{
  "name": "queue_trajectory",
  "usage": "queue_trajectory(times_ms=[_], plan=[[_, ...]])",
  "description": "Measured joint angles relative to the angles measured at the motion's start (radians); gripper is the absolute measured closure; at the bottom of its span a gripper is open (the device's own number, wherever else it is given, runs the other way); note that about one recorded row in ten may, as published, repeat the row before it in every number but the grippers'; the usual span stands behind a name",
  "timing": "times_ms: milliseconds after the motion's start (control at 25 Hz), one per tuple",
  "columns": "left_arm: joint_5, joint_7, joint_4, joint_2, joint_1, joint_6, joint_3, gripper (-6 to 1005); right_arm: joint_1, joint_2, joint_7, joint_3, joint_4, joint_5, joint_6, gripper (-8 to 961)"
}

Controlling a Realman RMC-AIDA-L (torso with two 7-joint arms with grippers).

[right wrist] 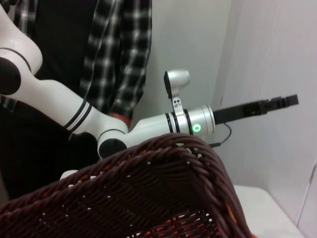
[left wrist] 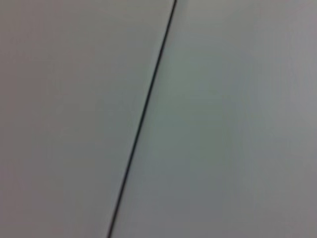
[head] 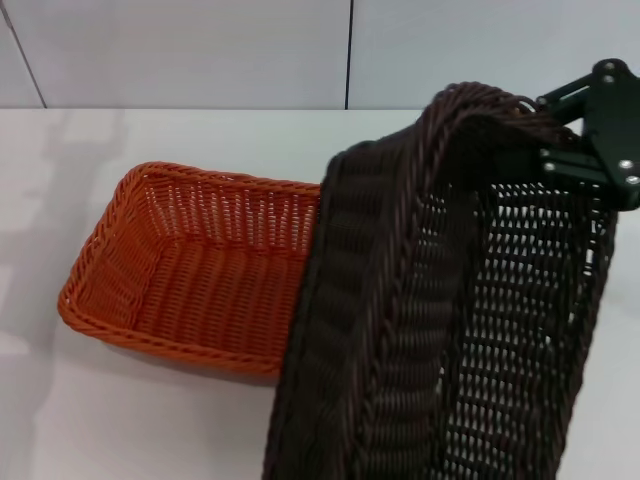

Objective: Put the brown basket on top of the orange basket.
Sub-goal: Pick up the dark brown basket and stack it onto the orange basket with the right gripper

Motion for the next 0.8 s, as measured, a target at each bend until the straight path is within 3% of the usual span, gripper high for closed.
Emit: queue_trajectory(times_ms=[280, 520, 800], plan=[[0.0, 0.043, 0.001, -0.006, 0.017, 0.003, -0.102, 172, -0.005, 0.061, -0.077, 0.047, -0.003, -0.004, -0.085, 807], [0.0, 0.043, -0.001, -0.005, 0.027, 0.001, -0.108, 172, 0.015, 0.072, -0.106, 0.044, 0.023, -0.005, -0.139, 807], [0.0, 0.044, -0.023, -0.002, 0.024, 0.0, -0.108, 172, 0.027, 0.1, -0.128, 0.053, 0.049, -0.001, -0.245, 806]])
